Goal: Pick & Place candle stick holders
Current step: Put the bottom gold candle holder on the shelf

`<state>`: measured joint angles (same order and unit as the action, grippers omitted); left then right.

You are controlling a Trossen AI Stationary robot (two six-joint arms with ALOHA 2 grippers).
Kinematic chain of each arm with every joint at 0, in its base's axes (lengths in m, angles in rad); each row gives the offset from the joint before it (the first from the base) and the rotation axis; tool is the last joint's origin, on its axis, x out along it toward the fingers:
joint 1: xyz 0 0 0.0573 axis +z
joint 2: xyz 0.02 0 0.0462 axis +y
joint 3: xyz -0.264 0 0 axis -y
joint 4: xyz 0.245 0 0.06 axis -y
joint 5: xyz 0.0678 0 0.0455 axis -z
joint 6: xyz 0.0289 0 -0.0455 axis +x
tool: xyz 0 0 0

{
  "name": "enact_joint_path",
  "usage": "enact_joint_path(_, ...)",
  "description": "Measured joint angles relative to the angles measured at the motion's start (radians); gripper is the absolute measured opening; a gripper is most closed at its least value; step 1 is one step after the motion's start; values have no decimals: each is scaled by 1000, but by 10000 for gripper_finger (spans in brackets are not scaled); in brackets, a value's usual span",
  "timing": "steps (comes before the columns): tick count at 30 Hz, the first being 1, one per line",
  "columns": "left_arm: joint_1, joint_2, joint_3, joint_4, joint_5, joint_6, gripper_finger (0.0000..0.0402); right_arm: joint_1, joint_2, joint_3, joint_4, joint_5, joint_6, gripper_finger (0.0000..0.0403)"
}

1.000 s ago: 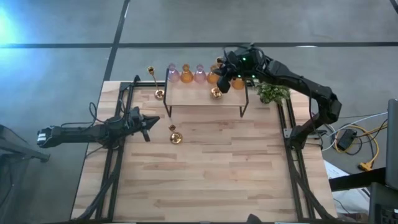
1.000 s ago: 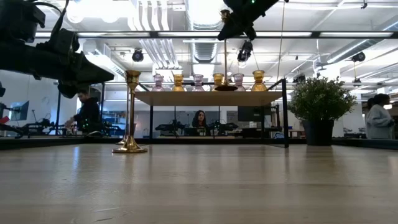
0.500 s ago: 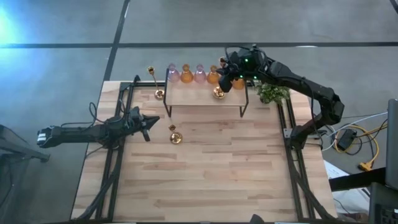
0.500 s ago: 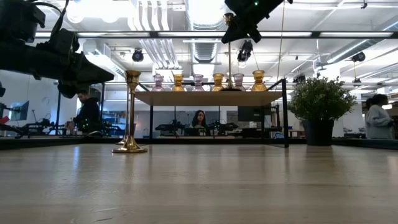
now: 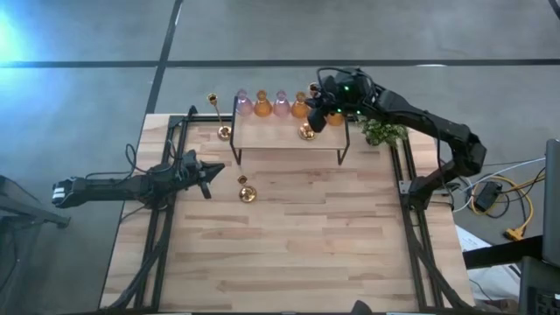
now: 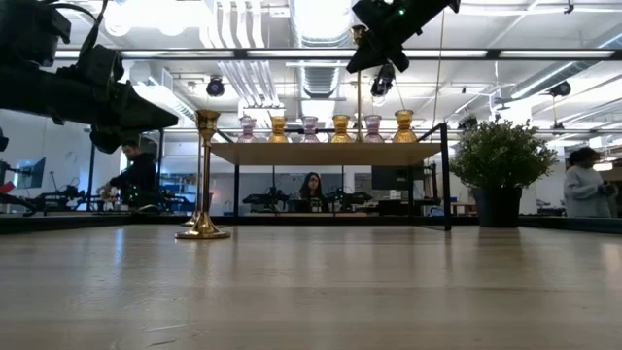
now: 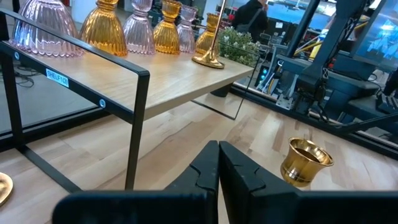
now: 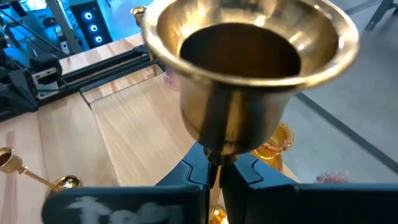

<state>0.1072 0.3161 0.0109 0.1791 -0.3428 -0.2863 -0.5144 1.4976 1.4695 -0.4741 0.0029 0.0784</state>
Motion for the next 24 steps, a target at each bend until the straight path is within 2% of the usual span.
enact_joint_path(16, 0, 0, 0, 0, 0, -1, 14, 0, -14, -12, -5, 0, -18, 12)
enact_joint_path(24, 0, 0, 0, 0, 0, -1, 14, 0, -12, -13, -9, 0, -13, 32)
